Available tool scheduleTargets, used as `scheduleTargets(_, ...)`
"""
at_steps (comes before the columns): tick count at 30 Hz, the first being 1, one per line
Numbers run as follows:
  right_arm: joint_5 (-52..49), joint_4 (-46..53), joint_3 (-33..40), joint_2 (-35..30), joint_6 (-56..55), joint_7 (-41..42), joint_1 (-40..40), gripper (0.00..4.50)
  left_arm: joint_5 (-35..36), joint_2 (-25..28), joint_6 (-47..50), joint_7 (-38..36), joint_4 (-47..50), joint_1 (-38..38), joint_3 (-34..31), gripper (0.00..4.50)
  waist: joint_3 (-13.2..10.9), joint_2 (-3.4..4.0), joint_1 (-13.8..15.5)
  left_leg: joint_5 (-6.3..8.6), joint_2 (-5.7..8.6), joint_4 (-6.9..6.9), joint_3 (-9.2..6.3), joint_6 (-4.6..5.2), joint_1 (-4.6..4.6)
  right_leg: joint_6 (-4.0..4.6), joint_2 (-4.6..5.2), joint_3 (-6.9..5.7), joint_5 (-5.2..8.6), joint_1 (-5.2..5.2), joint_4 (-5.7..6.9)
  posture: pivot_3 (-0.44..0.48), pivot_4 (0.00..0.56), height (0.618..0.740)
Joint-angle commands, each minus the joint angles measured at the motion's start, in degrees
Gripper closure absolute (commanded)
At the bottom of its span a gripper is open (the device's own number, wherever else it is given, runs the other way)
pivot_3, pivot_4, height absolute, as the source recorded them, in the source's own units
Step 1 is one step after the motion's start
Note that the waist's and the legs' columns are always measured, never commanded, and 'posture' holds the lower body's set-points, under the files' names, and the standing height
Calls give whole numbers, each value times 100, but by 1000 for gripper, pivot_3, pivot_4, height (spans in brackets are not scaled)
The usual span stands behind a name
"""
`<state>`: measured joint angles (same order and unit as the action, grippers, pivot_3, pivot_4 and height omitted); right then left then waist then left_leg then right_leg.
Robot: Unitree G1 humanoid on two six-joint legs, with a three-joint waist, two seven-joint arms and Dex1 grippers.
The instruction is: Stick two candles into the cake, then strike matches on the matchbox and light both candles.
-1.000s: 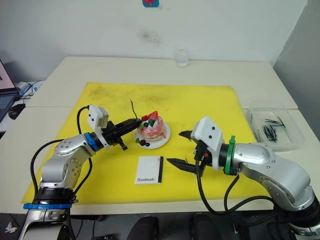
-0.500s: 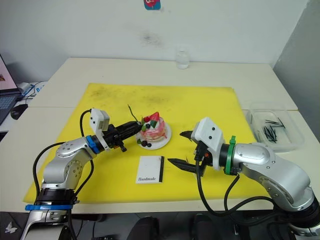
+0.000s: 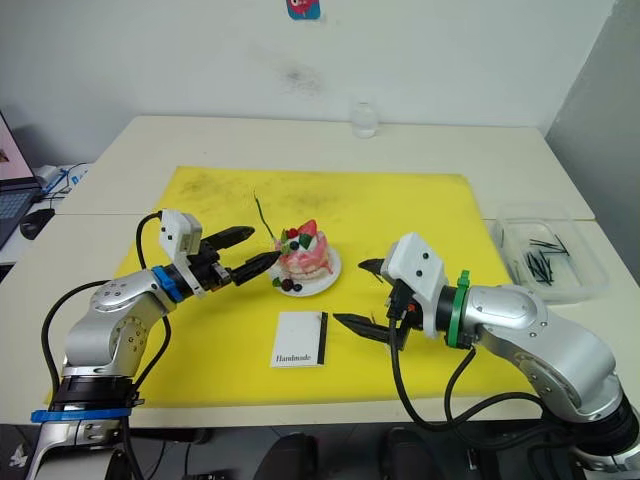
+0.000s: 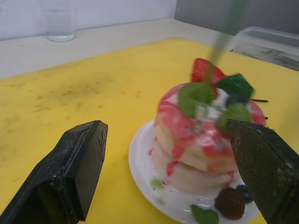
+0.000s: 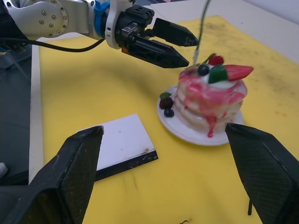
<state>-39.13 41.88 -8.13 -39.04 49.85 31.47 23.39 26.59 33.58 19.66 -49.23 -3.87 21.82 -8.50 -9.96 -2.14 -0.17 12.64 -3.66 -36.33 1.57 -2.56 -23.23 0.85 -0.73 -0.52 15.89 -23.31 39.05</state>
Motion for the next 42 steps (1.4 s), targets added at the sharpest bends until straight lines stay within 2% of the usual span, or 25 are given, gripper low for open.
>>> scheduleTargets(1, 117, 31, 58, 70, -161, 23, 99, 152, 78, 204, 31, -16, 455, -43, -215, 12, 0, 0, 0, 0, 0, 0, 0, 0, 0, 0, 0, 0, 0, 0, 0, 0, 150, 740)
scheduleTargets(5, 126, 112, 267, -34, -171, 58, -80, 152, 262, 693, 298, -256, 949, -311, -437, 12, 0, 0, -9, 0, -3, 3, 1, 0, 0, 0, 0, 1, 0, -2, -2, 0, 150, 740)
scheduleTargets(9, 1, 327, 705, -284, -116, 69, -524, 152, 835, 1532, 1173, -760, 1784, -922, -756, 12, 0, 0, -18, 0, -5, 14, 3, 0, 0, 1, 2, 4, 1, -7, -7, 0, 150, 740)
scheduleTargets(11, -55, 463, 931, -423, -67, 57, -843, 152, 960, 1949, 1404, -1083, 2026, -1372, -922, 12, -1, 1, -20, 0, -6, 23, 5, -1, 5, 3, 7, 7, 3, -7, -8, 0, 150, 740)
scheduleTargets(14, 96, 754, 1101, -700, -107, 58, -1525, 152, 1115, 2266, 1532, -1395, 2434, -1899, -1018, 12, -1, 1, -8, 0, -6, 28, 7, -1, 19, 9, 12, 7, 7, 0, -7, 0, 150, 740)
scheduleTargets(17, 319, 941, 942, -711, -121, -208, -1968, 152, 1421, 2217, 1683, -1446, 3091, -2144, -832, 12, -1, 1, 4, 0, -9, 28, 5, -1, 22, 12, 21, 1, 9, 3, -5, 0, 150, 740)
scheduleTargets(22, 1043, 931, 128, -416, -147, -777, -2298, 152, 1777, 1861, 1858, -1290, 4014, -2149, -127, 12, 0, 0, -1, 0, -6, 24, 7, -1, 31, 3, 34, 8, 4, 12, -3, 0, 150, 740)
scheduleTargets(27, 1668, 589, -408, 70, -92, -1347, -2370, 152, 1571, 1680, 1669, -1303, 3960, -1984, 324, 12, 0, 0, -3, 0, 5, 25, 10, -1, 30, 1, 22, 10, 3, 9, -4, 0, 150, 740)
scheduleTargets(33, 2055, 360, -637, 316, -156, -1469, -2585, 152, 1360, 1607, 1352, -1401, 3767, -1954, 506, 12, 0, 0, -3, 0, 0, 27, 8, -1, 29, 12, 8, 9, 9, 6, -4, 0, 150, 740)
scheduleTargets(36, 2159, 252, -745, 438, -167, -1445, -2671, 694, 1230, 1527, 1203, -1371, 3730, -1976, 580, 0, 0, 0, -3, 0, -2, 28, 6, -1, 29, 14, 6, 7, 10, 6, -4, 0, 150, 740)
scheduleTargets(42, 2173, 330, -755, 574, -52, -1388, -2694, 2887, 1158, 1478, 1129, -1323, 3767, -2039, 610, 0, 1, -1, -3, 0, -1, 27, 6, -1, 31, 13, 6, 8, 9, 7, -4, 0, 150, 740)
